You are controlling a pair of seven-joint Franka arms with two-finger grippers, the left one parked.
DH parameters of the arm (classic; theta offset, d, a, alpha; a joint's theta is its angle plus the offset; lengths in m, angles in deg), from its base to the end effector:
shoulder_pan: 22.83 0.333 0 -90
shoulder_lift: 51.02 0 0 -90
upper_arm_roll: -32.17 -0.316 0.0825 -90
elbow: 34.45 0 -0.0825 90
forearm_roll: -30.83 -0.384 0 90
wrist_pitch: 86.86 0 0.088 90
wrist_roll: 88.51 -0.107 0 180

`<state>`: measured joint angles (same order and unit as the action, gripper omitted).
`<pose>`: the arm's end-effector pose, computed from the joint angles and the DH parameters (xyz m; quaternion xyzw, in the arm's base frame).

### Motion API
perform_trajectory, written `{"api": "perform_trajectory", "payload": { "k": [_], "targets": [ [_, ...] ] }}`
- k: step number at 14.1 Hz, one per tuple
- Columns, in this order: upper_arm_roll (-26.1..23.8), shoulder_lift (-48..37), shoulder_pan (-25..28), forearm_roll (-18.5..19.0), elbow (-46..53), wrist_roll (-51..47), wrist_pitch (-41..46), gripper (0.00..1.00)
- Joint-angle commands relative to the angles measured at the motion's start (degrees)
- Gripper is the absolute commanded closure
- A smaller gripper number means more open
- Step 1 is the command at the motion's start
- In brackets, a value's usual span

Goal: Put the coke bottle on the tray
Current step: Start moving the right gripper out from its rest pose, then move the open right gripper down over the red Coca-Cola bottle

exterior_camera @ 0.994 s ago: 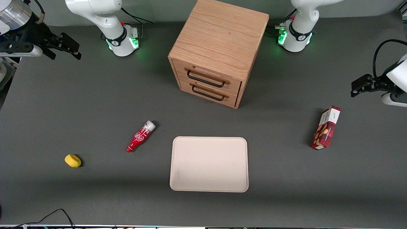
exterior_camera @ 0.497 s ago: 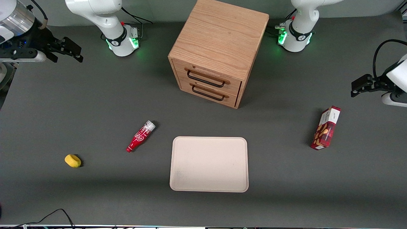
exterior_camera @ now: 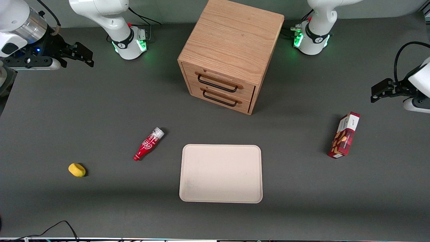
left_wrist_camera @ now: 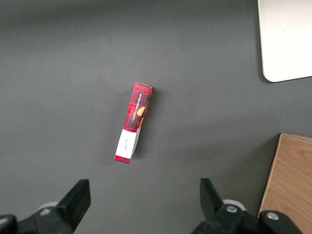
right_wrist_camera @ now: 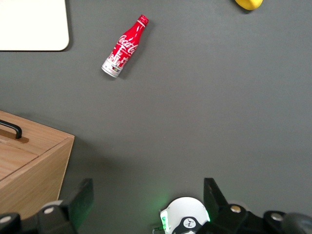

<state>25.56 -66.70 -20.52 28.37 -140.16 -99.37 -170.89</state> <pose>0.4476 0.0825 0.6252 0.9984 -0.0188 -0.0534 0.0032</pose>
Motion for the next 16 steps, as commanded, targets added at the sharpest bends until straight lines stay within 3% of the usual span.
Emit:
{"api": "perform_trajectory", "payload": {
  "k": [1,5,9,12,16],
  "targets": [
    [-0.7,2.2,0.2,0.6,3.5,-0.4,0.3,0.00],
    [-1.1,10.1,0.4,-2.0,15.4,-9.0,0.7,0.00],
    [-5.4,22.2,0.7,-2.3,26.0,-23.7,0.4,0.00],
    [-7.6,28.3,1.3,-1.9,26.1,-34.1,-4.2,0.00],
    [-7.7,33.3,1.5,-1.4,21.7,-36.6,-8.5,0.00]
  ]
}}
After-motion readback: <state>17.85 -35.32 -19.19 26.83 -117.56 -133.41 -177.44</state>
